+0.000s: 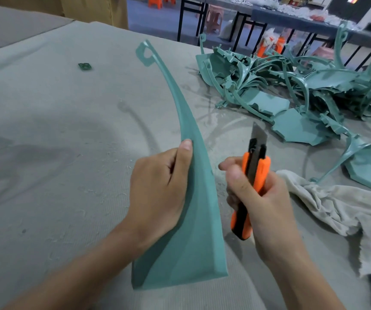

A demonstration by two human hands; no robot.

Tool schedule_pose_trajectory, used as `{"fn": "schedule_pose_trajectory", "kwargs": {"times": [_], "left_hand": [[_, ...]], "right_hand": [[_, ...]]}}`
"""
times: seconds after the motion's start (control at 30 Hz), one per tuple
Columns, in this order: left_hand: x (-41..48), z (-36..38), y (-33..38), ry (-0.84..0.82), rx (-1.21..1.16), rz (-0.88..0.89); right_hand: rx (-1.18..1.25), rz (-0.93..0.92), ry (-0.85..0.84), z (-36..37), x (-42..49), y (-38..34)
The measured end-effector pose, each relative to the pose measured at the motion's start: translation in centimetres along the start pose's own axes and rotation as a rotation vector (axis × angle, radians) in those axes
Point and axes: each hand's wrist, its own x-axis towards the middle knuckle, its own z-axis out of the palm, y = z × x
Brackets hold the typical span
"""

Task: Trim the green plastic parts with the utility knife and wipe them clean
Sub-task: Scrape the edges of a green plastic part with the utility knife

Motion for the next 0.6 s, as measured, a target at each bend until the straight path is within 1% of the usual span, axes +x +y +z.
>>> {"fn": "schedule_pose_trajectory", "kwargs": {"times": [0.13, 0.23, 0.37, 0.47, 0.6], "left_hand": [[0.1, -0.4, -0.1, -0.049, 0.134, 0.066], [0.1, -0.5, -0.1, -0.093, 0.206, 0.114], [0.2, -0.6, -0.1, -0.124, 0.226, 0.174], [0.2, -0.7, 0.0, -0.127, 0.253, 0.200], [0.1, -0.6, 0.1, -0.152, 0.383, 0.214]], "right_hand": [[0.106, 0.125, -0.139, -0.7, 0.1, -0.4], [0.132, 0.196, -0.164, -0.7, 0.1, -0.3], [0.202, 0.234, -0.213, -1.1, 0.2, -0.3], [0.114, 0.225, -0.225, -1.3, 0.2, -0.3], [-0.066, 0.099, -0.168, -1.3, 0.2, -0.3]]}}
